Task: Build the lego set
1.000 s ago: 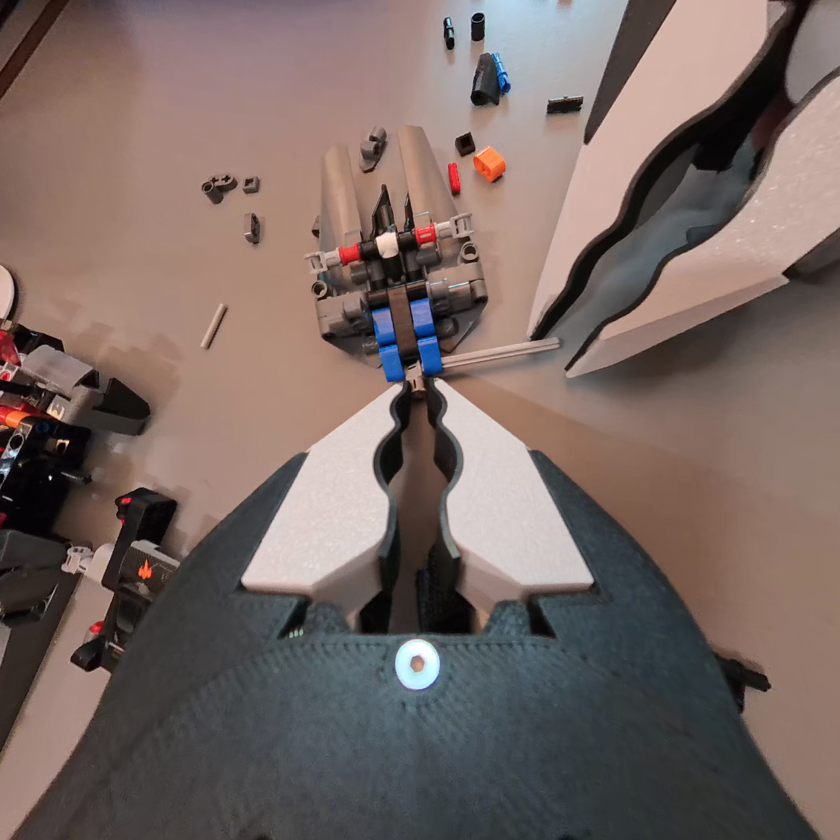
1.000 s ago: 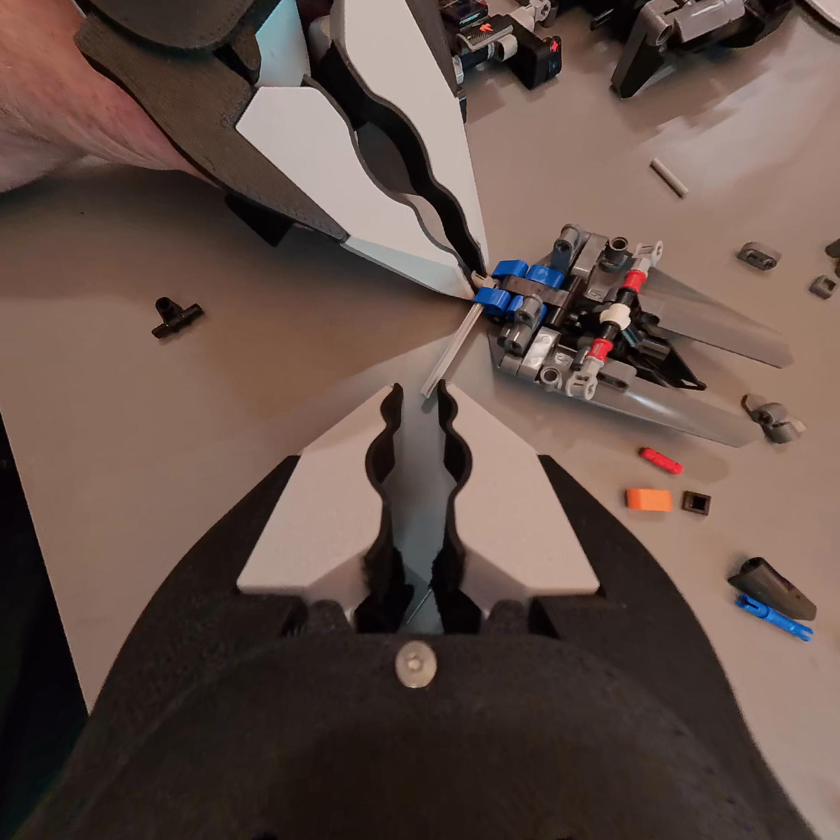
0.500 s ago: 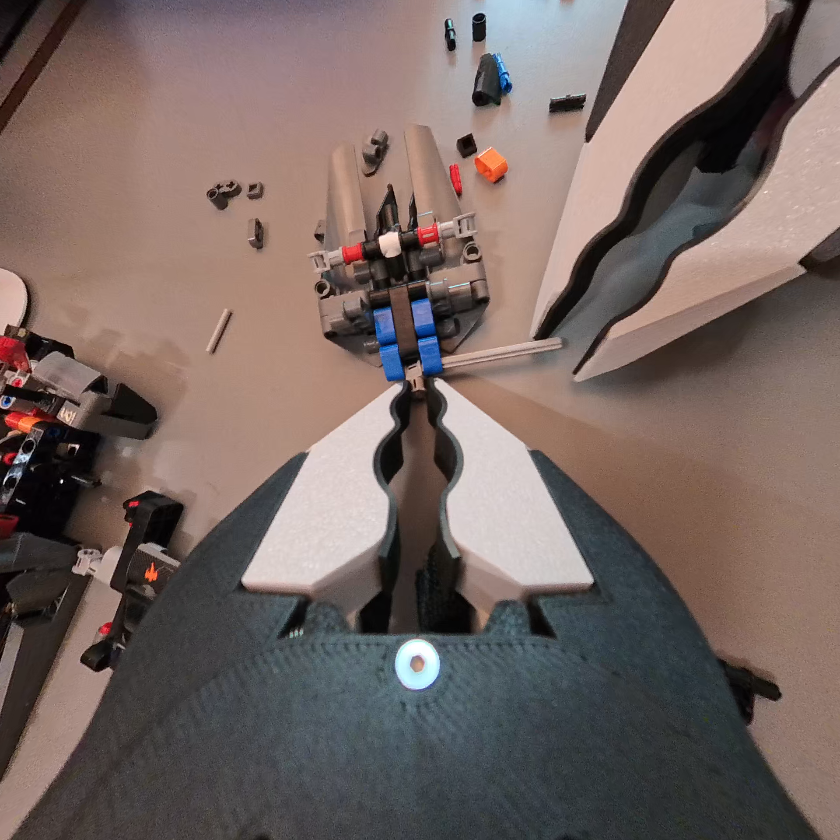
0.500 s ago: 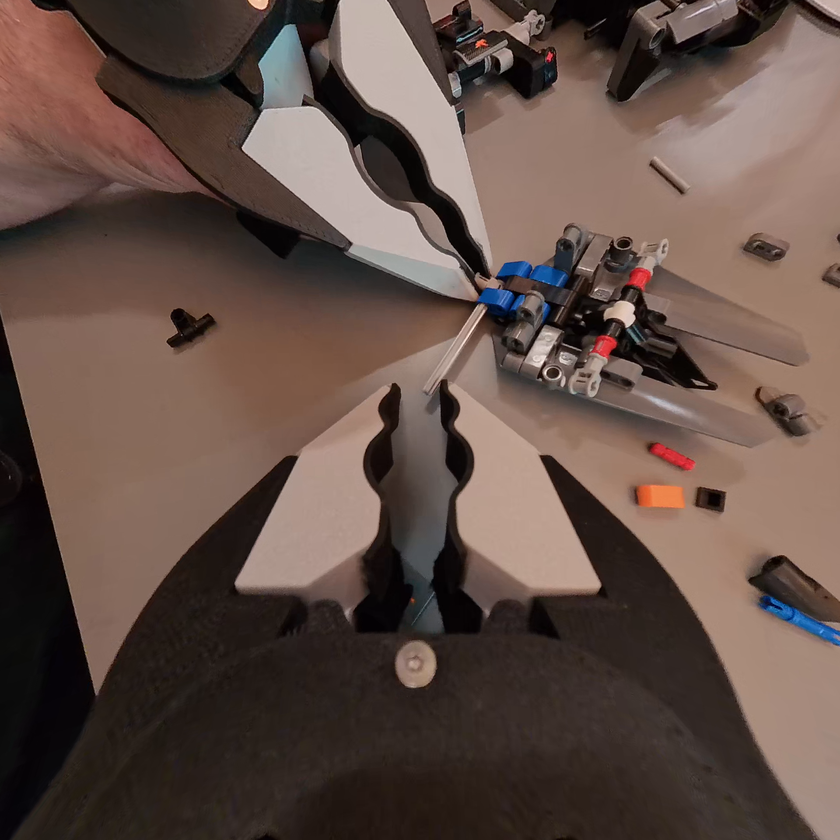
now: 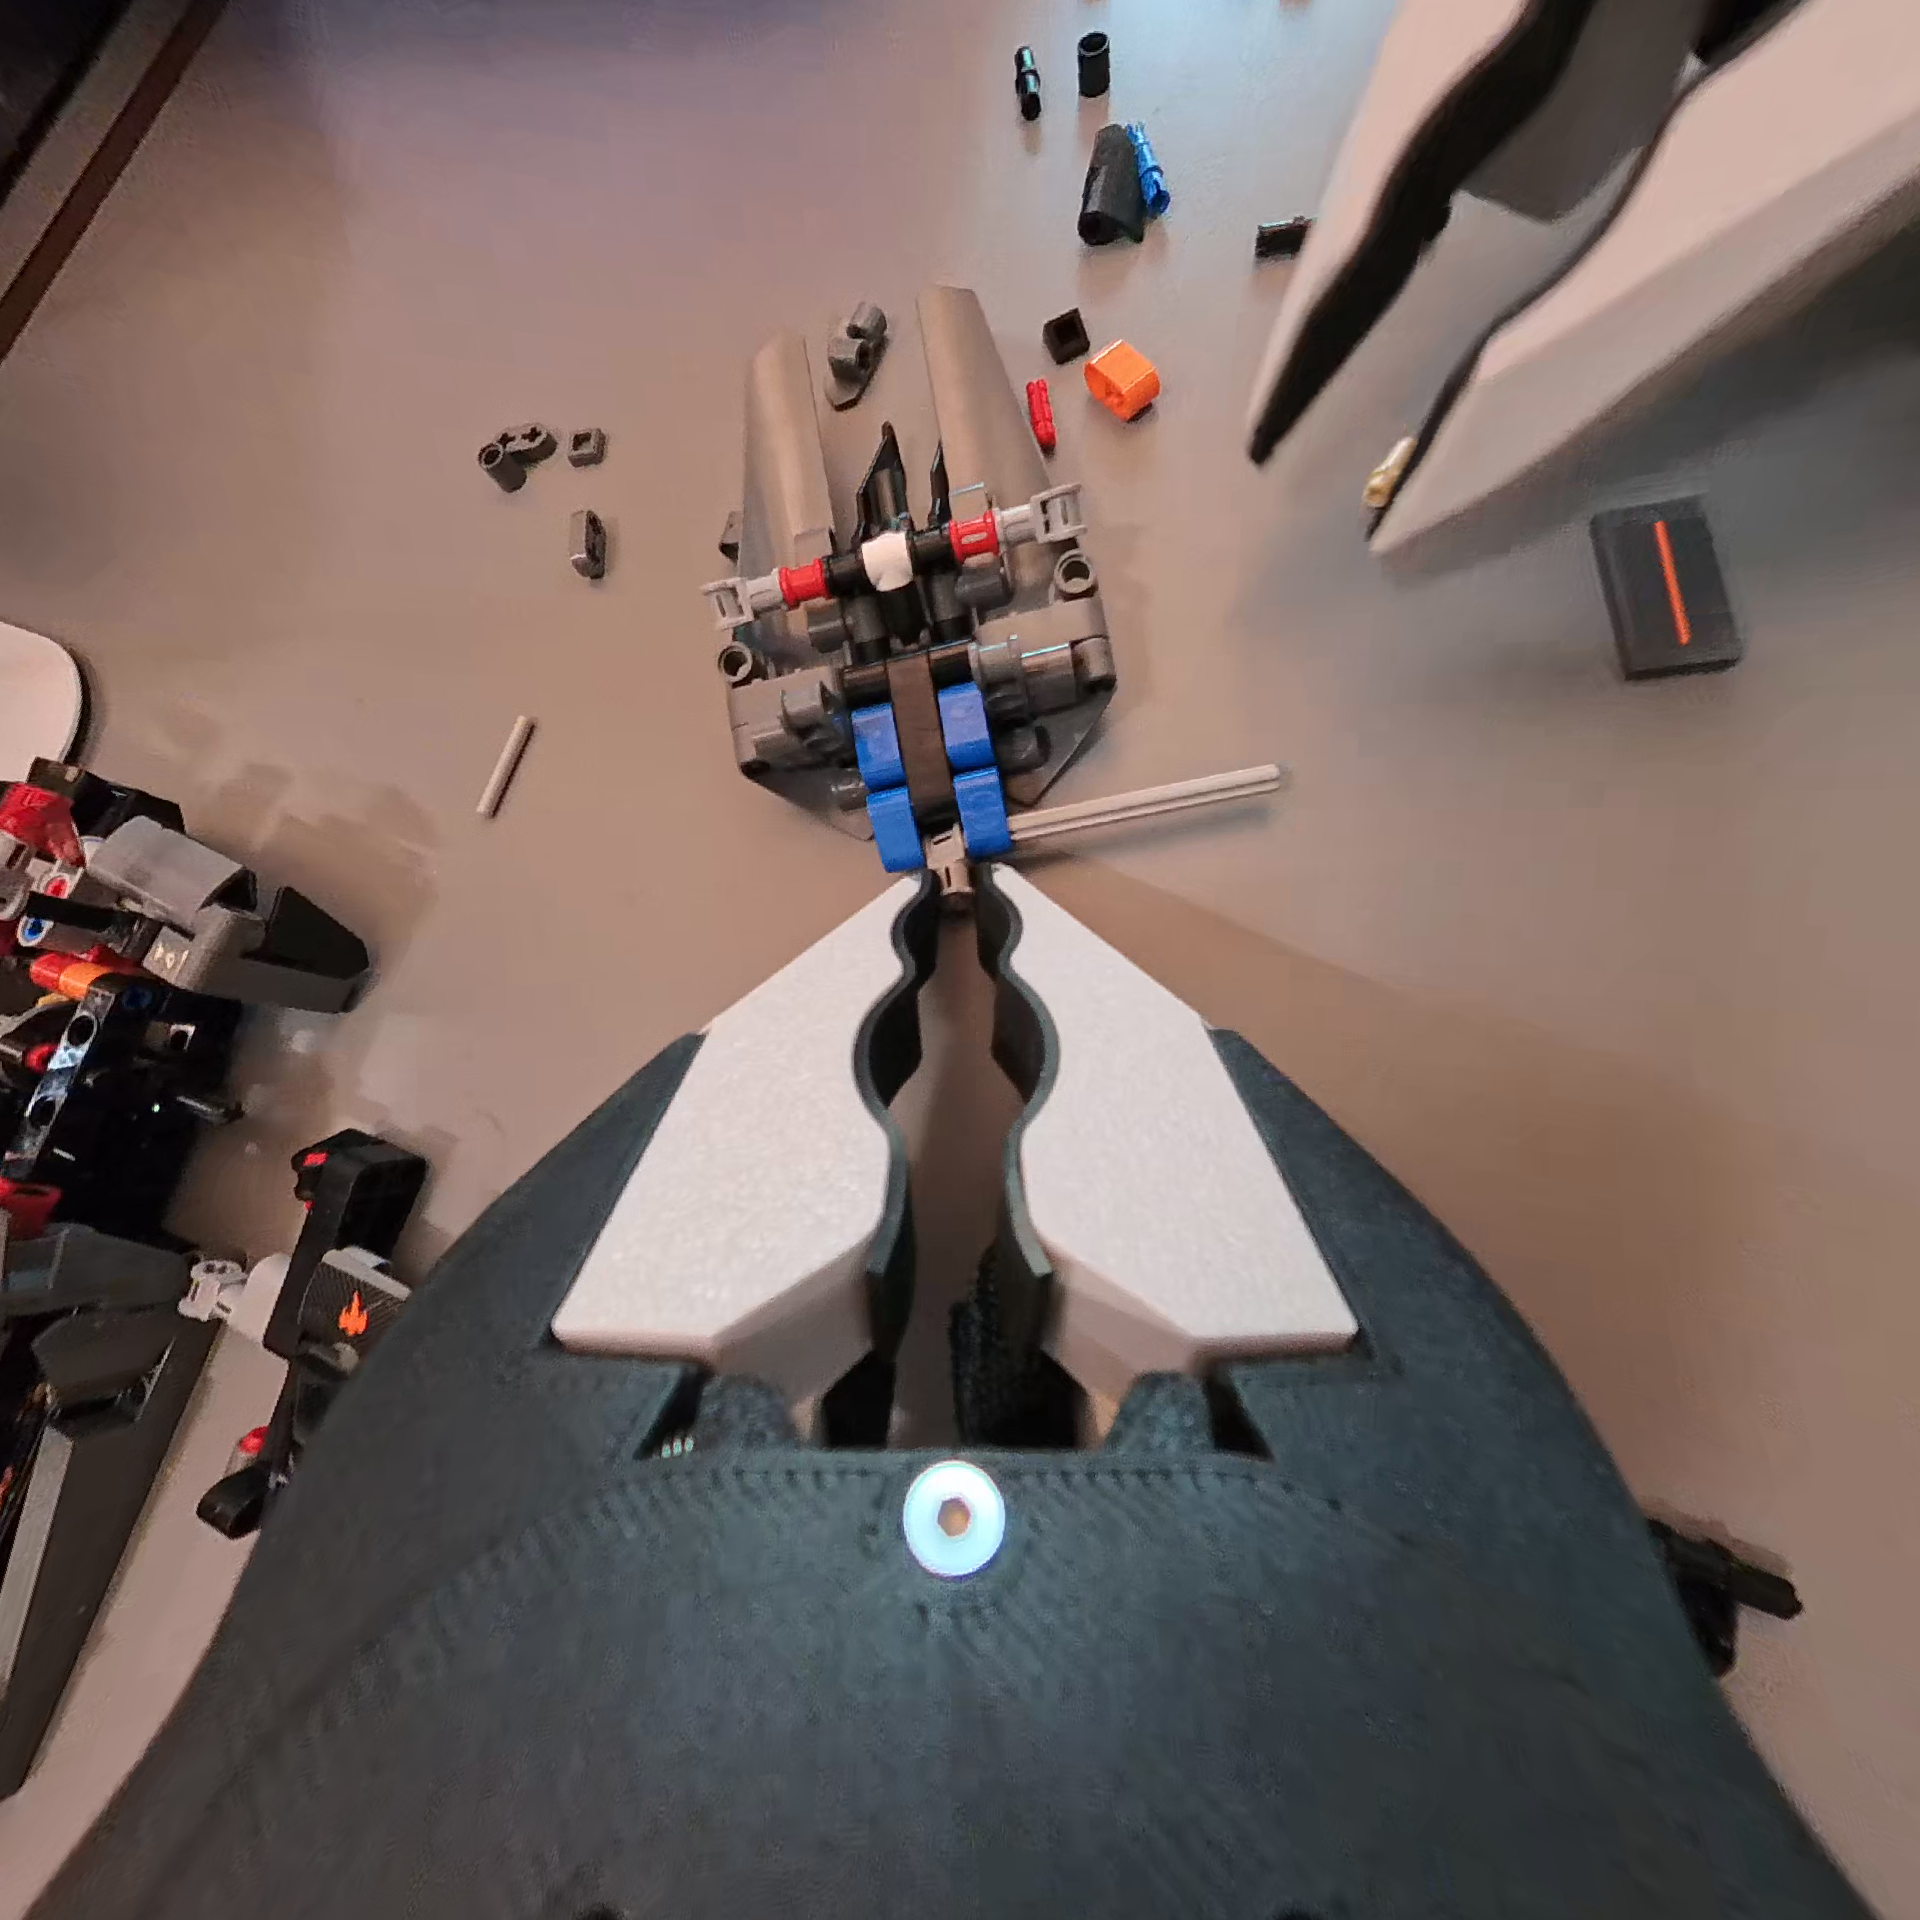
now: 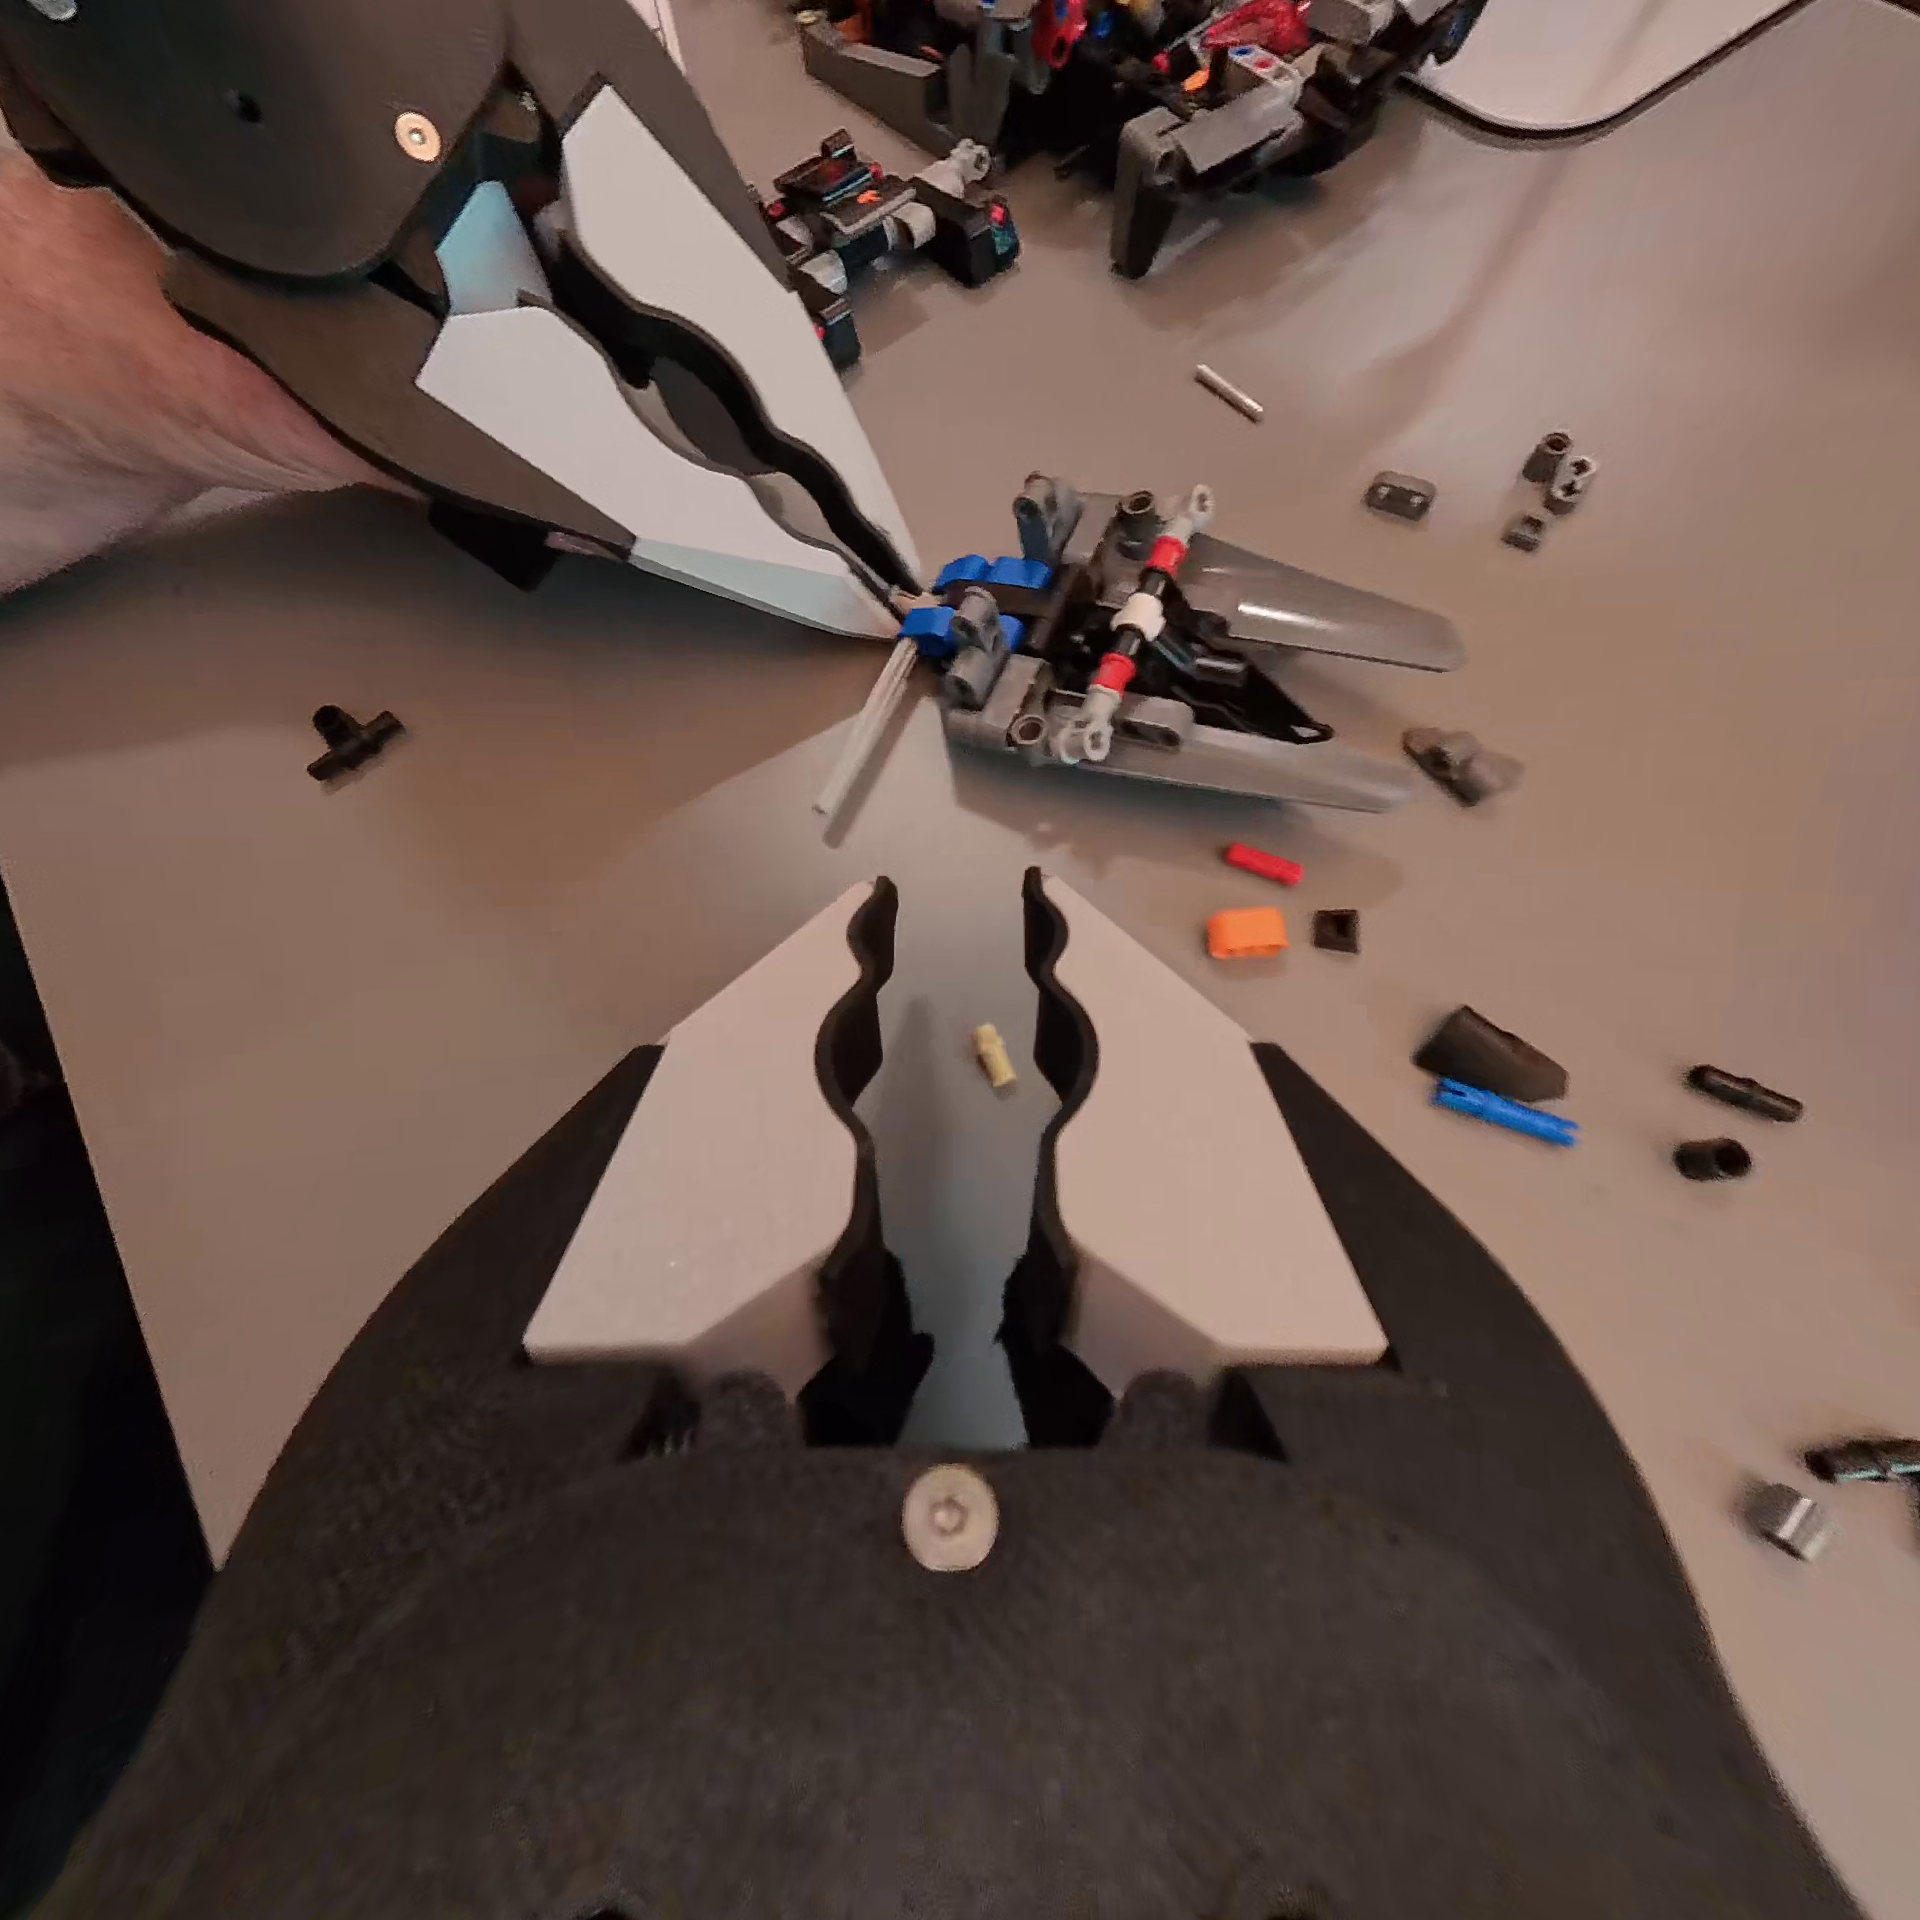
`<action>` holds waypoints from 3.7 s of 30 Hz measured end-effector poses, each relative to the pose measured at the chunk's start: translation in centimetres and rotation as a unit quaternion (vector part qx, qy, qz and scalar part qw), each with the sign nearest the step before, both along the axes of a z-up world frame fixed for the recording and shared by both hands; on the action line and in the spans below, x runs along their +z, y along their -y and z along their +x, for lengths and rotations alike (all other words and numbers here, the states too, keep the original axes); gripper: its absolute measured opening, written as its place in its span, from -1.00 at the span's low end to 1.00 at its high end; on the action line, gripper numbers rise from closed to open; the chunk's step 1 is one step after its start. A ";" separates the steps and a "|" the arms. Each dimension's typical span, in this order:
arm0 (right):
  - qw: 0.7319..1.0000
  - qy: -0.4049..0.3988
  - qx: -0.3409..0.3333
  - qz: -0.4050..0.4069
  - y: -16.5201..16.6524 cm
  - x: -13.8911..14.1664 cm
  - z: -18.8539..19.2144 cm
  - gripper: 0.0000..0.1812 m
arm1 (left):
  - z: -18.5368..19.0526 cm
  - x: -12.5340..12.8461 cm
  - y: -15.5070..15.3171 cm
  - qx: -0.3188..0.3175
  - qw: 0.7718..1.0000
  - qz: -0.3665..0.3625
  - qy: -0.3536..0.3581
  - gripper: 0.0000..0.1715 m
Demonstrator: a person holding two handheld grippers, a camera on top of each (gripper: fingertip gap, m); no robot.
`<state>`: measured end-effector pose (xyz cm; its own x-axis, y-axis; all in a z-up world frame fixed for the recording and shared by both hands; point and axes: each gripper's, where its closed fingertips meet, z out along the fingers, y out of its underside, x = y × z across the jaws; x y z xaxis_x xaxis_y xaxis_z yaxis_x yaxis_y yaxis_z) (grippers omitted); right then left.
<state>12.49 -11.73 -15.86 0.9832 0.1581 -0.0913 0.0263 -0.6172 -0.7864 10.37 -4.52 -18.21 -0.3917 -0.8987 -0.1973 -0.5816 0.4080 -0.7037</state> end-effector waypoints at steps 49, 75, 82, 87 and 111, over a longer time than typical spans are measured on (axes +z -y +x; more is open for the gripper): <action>0.953 0.279 0.120 -0.018 -2.9 0.2 4.2 -0.52 | 0.0 0.6 0.1 -0.003 1.000 0.008 0.023 -0.94; 0.906 0.379 0.185 -0.029 -5.6 0.4 5.1 -1.00 | -0.1 2.9 -0.7 0.010 0.996 -0.039 0.082 -0.94; 0.916 0.355 0.185 -0.034 -5.8 1.5 5.5 -1.00 | -0.2 4.4 -2.0 0.028 0.990 -0.062 0.125 -0.94; 0.932 0.294 0.207 -0.047 -5.4 3.2 5.0 -1.00 | -0.2 5.4 -2.9 0.042 0.985 -0.075 0.151 -0.95; 0.751 -0.178 0.524 -0.360 0.1 2.9 -2.8 -1.00 | -1.5 8.2 -6.0 0.091 0.961 -0.153 0.211 -0.94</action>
